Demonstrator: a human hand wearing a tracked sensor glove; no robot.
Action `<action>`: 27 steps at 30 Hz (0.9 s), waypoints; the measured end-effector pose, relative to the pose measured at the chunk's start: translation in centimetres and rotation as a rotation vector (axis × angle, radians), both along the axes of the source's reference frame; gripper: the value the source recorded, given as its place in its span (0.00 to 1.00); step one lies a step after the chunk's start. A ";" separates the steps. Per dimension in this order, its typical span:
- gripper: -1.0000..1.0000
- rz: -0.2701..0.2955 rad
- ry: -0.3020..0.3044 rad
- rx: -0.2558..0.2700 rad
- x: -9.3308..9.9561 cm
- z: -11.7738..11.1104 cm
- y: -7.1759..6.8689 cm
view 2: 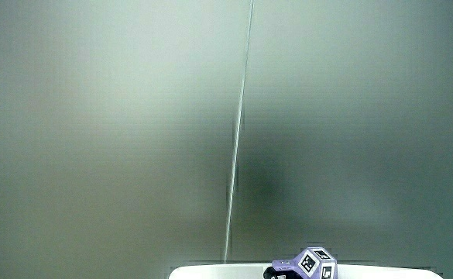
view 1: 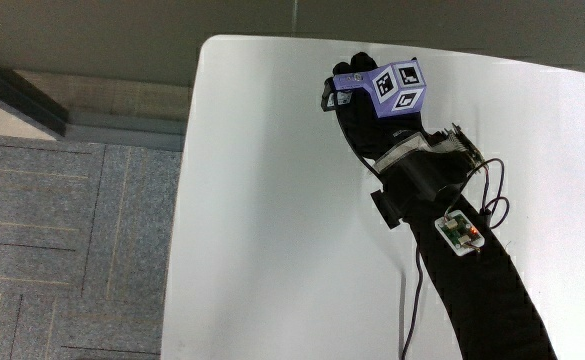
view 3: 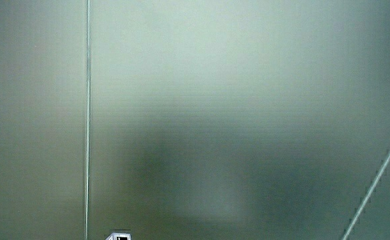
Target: Place green brick
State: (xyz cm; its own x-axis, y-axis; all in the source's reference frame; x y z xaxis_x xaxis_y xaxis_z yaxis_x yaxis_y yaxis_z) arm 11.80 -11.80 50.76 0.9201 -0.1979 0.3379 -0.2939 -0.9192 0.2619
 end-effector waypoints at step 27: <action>0.00 -0.028 0.004 -0.150 0.2 2.8 1.2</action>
State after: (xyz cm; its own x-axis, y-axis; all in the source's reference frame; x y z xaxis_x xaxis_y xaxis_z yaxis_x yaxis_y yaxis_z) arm 11.97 -10.61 53.55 0.9163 -0.1715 0.3619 -0.3180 -0.8609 0.3971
